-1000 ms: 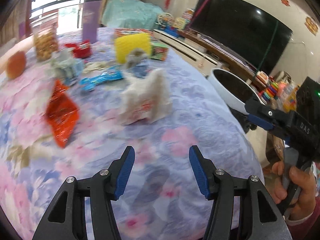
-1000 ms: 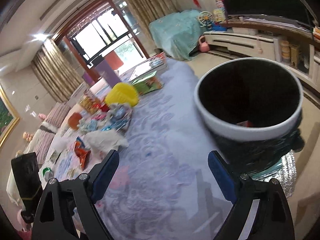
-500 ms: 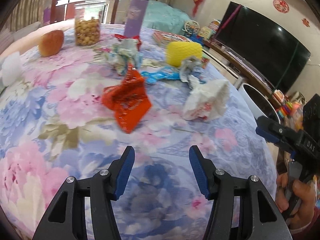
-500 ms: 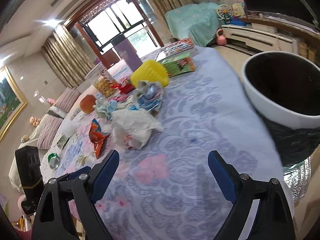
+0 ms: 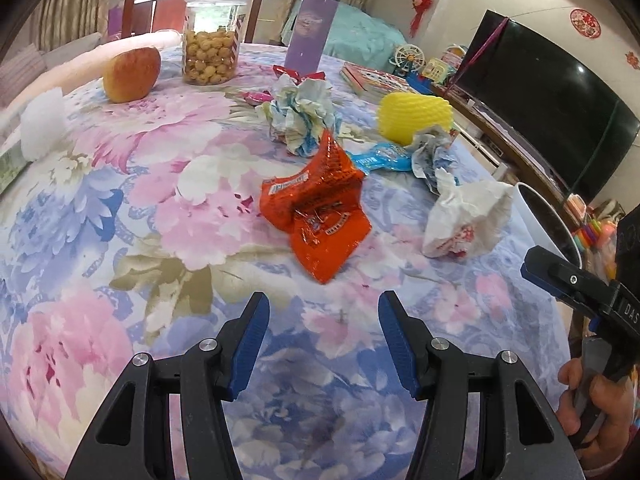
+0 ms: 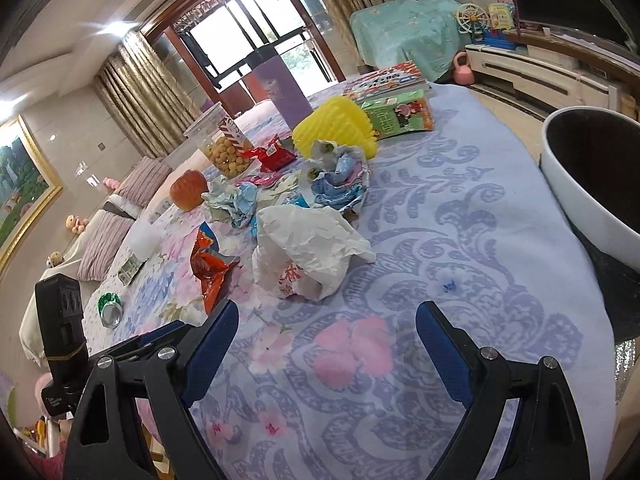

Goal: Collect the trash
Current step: 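Move both tools back to the table toward the orange wrapper, then grasp the orange snack wrapper with the left tool while the right tool grasps the white tissue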

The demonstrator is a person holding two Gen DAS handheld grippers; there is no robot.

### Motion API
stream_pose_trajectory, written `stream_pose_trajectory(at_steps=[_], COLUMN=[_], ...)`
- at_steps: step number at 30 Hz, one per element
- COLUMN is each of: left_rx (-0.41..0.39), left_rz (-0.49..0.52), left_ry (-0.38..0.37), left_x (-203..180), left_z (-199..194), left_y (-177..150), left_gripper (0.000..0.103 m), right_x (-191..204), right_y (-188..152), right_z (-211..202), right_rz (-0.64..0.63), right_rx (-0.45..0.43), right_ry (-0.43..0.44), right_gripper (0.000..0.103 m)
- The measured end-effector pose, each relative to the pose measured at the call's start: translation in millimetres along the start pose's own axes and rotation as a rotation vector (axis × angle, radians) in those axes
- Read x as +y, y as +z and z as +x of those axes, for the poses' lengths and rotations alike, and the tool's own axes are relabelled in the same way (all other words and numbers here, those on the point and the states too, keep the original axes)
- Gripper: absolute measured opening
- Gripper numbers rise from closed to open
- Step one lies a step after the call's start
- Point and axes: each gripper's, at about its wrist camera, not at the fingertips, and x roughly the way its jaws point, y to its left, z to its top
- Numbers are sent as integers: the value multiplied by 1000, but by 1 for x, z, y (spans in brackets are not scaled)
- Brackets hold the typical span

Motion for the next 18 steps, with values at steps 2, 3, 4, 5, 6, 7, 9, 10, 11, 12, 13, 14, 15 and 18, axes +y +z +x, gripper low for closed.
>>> stream_pose_trajectory(at_steps=[2,3,4,5,6,7,9,10,11,12,13,14,15,18], left_rx=[3,6,10,14,17,19,19,19,16,17,19,17,12,5], left_rz=[-4,-6,-8,-9,-9,-9,-10,-11,-15,-18,-20,-21,-18,5], left_ry=[-6,-8,-12,-17,-18,-18,-18,-18,-17,-20,-23,-22,-16,18], left_x=[1,1,1,2,2,3,4,4,4,4,4,4,3,1], left_z=[3,6,9,12,16,19,26,27,31,34,38,40,44,55], left_y=[3,5,8,11,14,16,24,26,30,34,36,37,39,43], left_gripper=[57,57,57,58,58,58,58,59,60,61,61,61,61,49], right_x=[1,2,2,3,4,4,7,8,8,9,9,9,9,9], right_y=[1,2,3,4,6,7,9,11,13,15,17,19,21,25], right_z=[4,6,7,10,12,14,18,20,23,26,29,32,35,43], right_rz=[-1,-2,-4,-5,-9,-11,-21,-27,-32,-35,-37,-38,-40,-56], right_rx=[3,5,7,7,8,7,6,5,3,3,3,5,5,-1], right_ry=[3,5,6,7,12,13,16,16,15,13,13,12,11,5], right_gripper=[92,92,92,92,92,92,92,92,92,92,92,92,91,80])
